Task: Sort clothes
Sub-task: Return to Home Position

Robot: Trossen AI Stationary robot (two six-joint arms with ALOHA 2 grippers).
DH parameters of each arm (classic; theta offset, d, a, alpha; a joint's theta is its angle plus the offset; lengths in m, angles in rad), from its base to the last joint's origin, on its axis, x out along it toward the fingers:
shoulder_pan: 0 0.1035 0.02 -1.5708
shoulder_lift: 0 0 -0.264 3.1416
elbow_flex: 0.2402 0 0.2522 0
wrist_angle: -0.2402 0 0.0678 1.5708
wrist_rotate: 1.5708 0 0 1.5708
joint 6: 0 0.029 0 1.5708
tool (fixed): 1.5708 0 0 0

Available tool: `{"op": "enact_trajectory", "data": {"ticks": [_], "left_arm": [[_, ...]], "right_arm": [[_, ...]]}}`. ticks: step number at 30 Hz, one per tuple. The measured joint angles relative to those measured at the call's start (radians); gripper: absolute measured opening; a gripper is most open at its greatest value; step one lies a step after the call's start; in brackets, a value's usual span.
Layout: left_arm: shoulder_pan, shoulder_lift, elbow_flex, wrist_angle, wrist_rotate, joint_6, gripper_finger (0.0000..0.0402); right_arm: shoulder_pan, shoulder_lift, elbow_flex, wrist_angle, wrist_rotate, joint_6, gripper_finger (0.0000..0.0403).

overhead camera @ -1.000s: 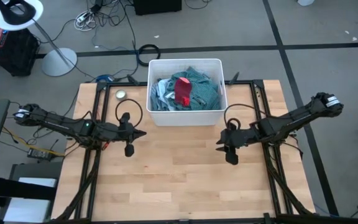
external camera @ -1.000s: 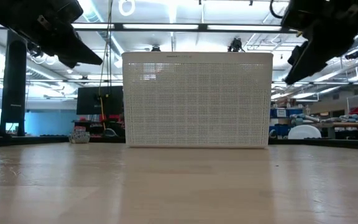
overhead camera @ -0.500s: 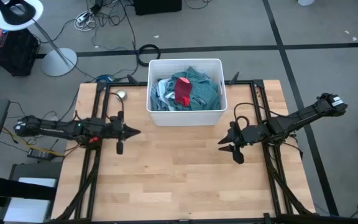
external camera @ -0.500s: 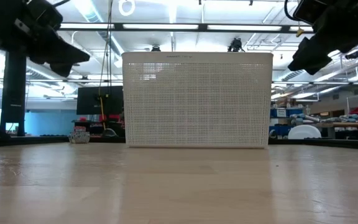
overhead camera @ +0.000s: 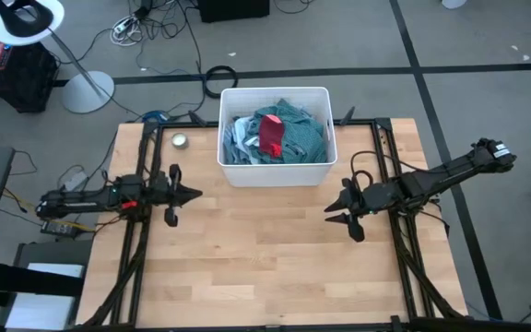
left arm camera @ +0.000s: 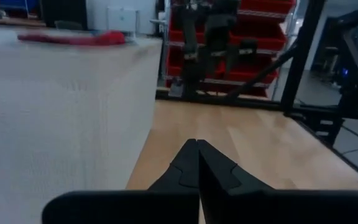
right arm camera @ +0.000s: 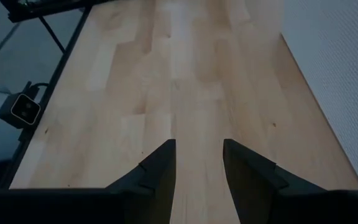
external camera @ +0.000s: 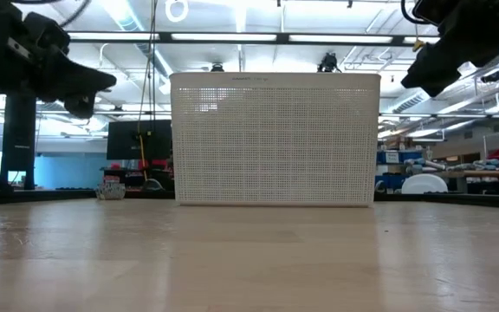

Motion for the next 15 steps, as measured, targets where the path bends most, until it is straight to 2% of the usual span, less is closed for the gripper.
{"op": "enact_trajectory", "data": {"ticks": [4, 9, 15], "left_arm": [[0.010, 0.004, -0.012, 0.025, 0.030, -0.020, 0.0000], [0.009, 0.000, -0.012, 0.102, 0.077, 0.032, 0.0000], [0.006, 0.001, -0.012, 0.040, 0.077, 0.007, 0.0000]], "right_arm": [[0.000, -0.015, 0.000, -0.003, 0.002, -0.007, 0.0134], [0.000, -0.037, 0.000, -0.002, 0.009, -0.028, 0.0134], [0.000, -0.072, 0.000, 0.000, 0.072, -0.066, 0.0134]]}}
